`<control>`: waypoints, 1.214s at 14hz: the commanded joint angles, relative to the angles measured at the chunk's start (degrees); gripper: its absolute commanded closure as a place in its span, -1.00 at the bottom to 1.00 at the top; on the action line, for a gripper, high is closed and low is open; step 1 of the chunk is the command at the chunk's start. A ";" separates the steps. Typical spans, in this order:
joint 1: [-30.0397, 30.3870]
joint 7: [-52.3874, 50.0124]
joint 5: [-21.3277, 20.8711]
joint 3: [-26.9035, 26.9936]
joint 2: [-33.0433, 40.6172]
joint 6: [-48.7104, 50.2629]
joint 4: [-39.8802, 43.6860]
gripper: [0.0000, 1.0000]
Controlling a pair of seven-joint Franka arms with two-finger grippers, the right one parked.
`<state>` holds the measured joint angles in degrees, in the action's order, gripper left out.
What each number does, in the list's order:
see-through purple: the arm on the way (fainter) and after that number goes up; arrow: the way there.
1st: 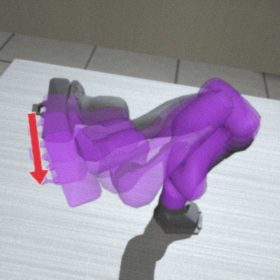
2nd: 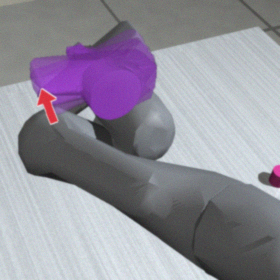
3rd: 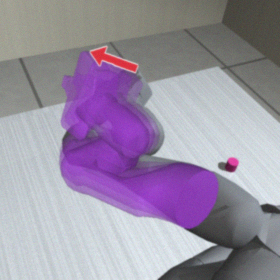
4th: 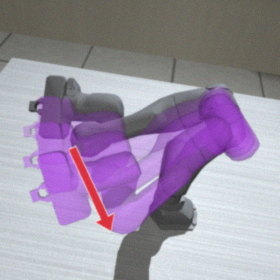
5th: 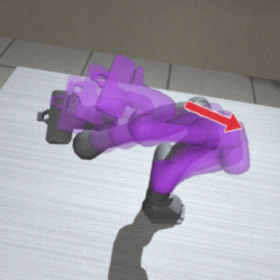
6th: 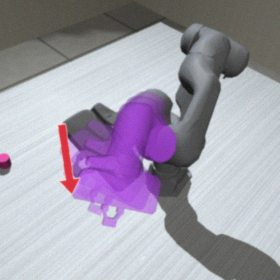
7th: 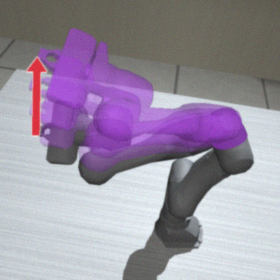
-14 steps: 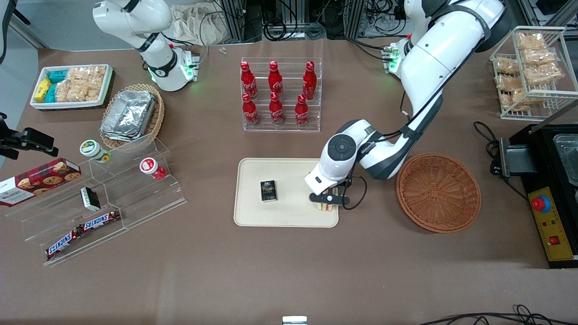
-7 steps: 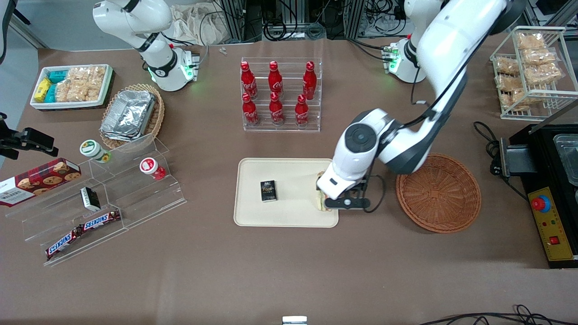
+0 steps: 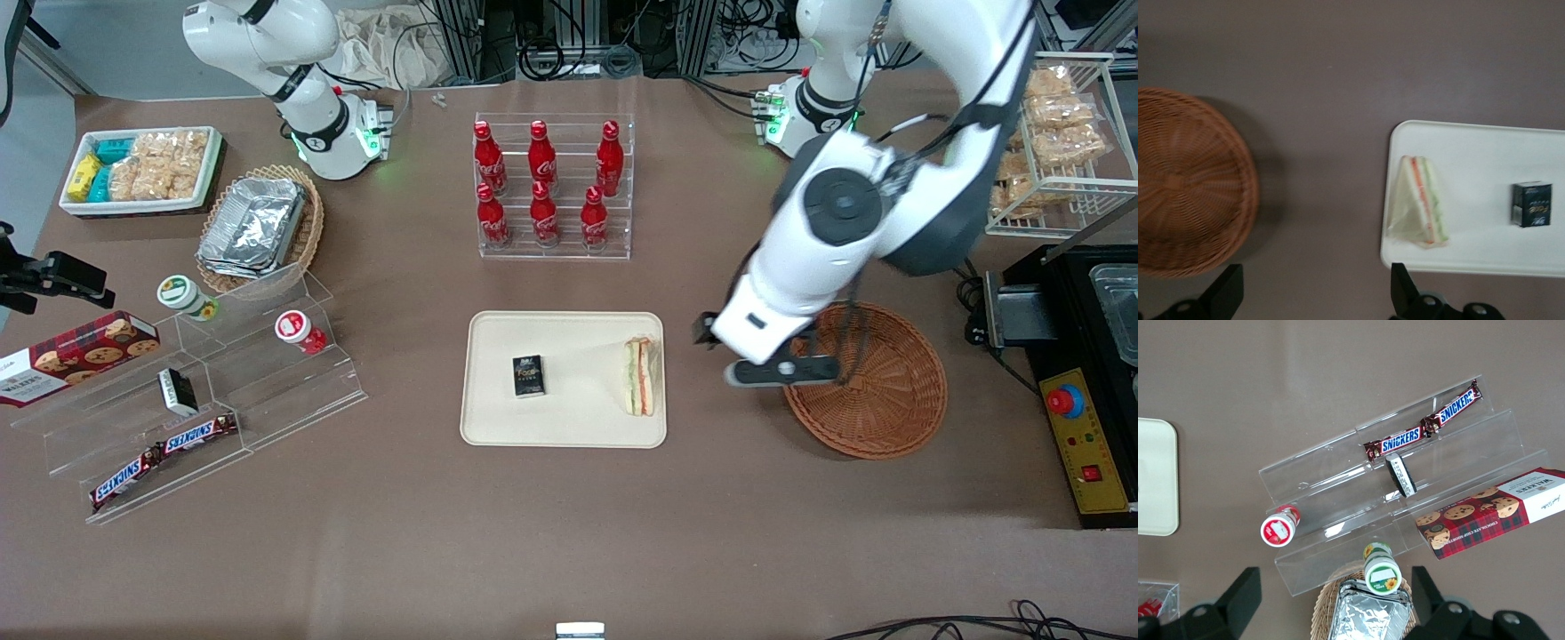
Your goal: Place sandwich from basket to tray
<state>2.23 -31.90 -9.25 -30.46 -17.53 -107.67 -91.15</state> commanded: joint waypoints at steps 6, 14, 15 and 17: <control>10.50 10.80 6.95 0.13 12.24 14.93 1.41 -0.99; 2.46 20.47 11.36 17.06 22.97 24.26 -2.01 -0.99; 0.17 20.47 11.36 19.88 24.29 24.87 -2.71 -0.99; -3.44 19.95 11.36 23.94 25.09 26.45 -2.98 -0.99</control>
<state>2.50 -12.02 1.22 -10.35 4.63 -82.15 -91.50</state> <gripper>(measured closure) 0.000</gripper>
